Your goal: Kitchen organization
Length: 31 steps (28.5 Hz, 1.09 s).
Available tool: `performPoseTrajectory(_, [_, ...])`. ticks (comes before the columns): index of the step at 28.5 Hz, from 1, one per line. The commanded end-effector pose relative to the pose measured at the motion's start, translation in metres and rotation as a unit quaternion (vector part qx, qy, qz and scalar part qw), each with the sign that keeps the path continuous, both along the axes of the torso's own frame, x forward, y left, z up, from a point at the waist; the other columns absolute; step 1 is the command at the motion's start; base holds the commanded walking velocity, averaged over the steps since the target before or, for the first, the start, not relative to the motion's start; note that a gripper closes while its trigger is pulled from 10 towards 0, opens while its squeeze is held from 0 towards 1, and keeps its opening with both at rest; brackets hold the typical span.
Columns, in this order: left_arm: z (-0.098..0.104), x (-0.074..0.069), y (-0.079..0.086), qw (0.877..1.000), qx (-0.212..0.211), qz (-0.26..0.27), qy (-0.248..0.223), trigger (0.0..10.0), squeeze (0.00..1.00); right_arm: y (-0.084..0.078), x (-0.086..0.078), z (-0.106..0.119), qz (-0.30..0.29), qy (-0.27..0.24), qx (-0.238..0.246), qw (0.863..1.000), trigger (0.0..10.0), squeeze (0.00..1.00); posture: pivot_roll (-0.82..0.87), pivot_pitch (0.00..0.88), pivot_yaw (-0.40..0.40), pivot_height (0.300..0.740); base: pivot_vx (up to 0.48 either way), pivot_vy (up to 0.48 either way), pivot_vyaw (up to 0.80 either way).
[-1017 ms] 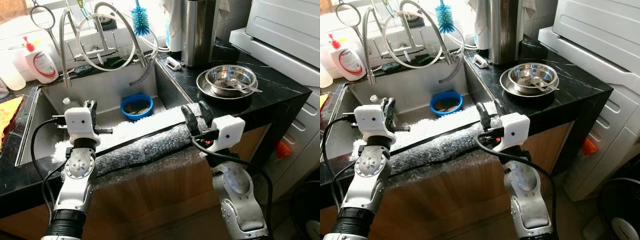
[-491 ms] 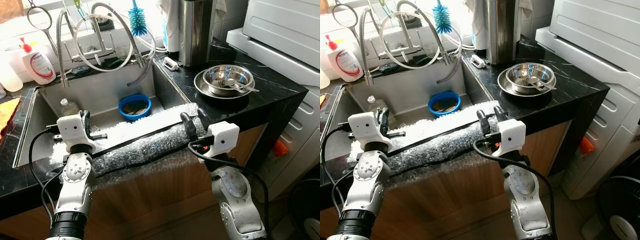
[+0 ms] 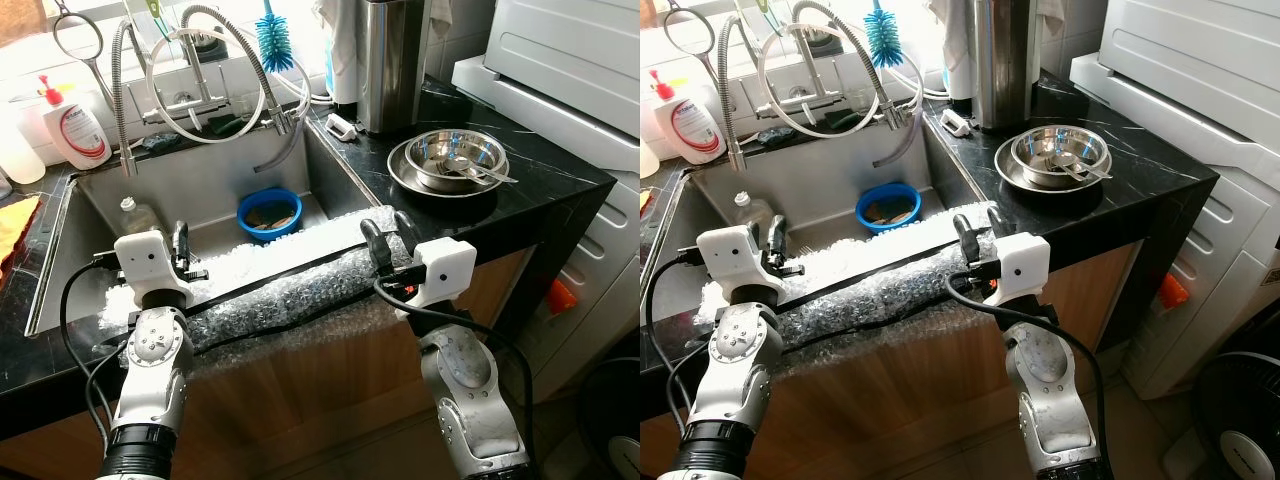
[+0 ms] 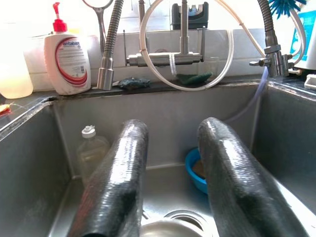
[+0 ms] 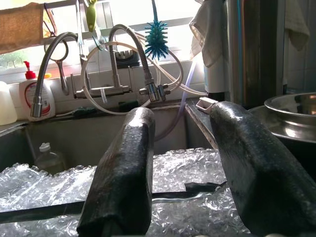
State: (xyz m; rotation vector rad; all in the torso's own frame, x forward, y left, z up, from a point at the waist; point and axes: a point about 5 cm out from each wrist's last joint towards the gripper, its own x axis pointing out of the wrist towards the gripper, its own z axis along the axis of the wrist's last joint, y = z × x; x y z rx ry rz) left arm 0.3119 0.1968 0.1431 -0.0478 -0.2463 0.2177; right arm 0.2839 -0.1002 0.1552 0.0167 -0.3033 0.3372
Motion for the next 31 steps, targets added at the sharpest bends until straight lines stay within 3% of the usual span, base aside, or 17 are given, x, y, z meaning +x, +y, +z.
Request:
performPoseTrajectory(1, [0.003, -0.002, 0.004, 1.0, -0.004, 0.006, -0.009, 10.0, 1.0, 0.004, 0.002, 0.003, 0.003, -0.007, -0.003, 1.0, 10.0, 0.0, -0.18, 0.0, 0.149, 0.74, 0.0, 0.0, 0.0])
performPoseTrajectory(3, [0.01, -0.004, 0.004, 1.0, -0.004, 0.006, -0.025, 10.0, 1.0, 0.002, 0.003, 0.005, -0.003, -0.012, -0.006, 1.0, 10.0, 0.0, -0.18, 0.0, 0.149, 0.74, 0.0, 0.0, 0.0])
performPoseTrajectory(4, [0.022, -0.006, 0.003, 0.999, 0.004, 0.001, -0.051, 10.0, 0.27, 0.0, 0.004, 0.009, -0.012, -0.019, -0.005, 1.0, 10.0, 0.0, -0.18, 0.0, 0.15, 0.74, 0.0, 0.0, 0.0])
performPoseTrajectory(5, [0.025, -0.007, 0.002, 0.998, 0.006, 0.0, -0.058, 10.0, 0.27, -0.001, 0.005, 0.009, -0.015, -0.021, -0.004, 1.0, 10.0, 0.0, -0.18, 0.0, 0.15, 0.74, 0.0, 0.0, 0.0])
performPoseTrajectory(6, [0.032, -0.009, 0.002, 0.997, 0.017, -0.004, -0.072, 10.0, 0.0, -0.004, 0.005, 0.012, -0.026, -0.027, -0.003, 0.999, 10.0, 0.0, -0.18, 0.0, 0.148, 0.74, 0.0, 0.0, 0.0])
performPoseTrajectory(11, [0.045, -0.021, -0.003, 0.993, 0.06, -0.017, -0.097, 10.0, 0.0, -0.022, 0.01, 0.025, -0.086, -0.048, 0.002, 0.995, 10.0, 0.0, -0.18, 0.0, 0.145, 0.74, 0.0, 0.0, 0.0])
performPoseTrajectory(21, [0.028, -0.033, -0.011, 0.995, 0.07, -0.032, -0.062, 10.0, 0.0, -0.047, 0.021, 0.037, -0.141, -0.06, -0.009, 0.988, 10.0, 0.0, -0.18, 0.0, 0.139, 0.74, 0.0, 0.0, 0.0])
performPoseTrajectory(22, [0.027, -0.033, -0.012, 0.995, 0.069, -0.033, -0.061, 10.0, 0.0, -0.048, 0.022, 0.037, -0.146, -0.057, -0.009, 0.988, 10.0, 0.71, -0.18, 0.0, 0.139, 0.74, 0.0, 0.0, 0.0])
performPoseTrajectory(23, [0.026, -0.033, -0.014, 0.995, 0.068, -0.036, -0.059, 10.0, 0.0, -0.051, 0.023, 0.036, -0.155, -0.051, -0.003, 0.987, 10.0, 1.0, -0.18, 0.0, 0.139, 0.74, 0.0, 0.0, 0.0])
performPoseTrajectory(31, [0.024, -0.032, -0.019, 0.995, 0.066, -0.044, -0.053, 10.0, 0.0, -0.066, 0.03, 0.033, -0.198, -0.03, 0.001, 0.98, 10.0, 1.0, -0.18, 0.0, 0.142, 0.74, 0.0, 0.0, 0.0])
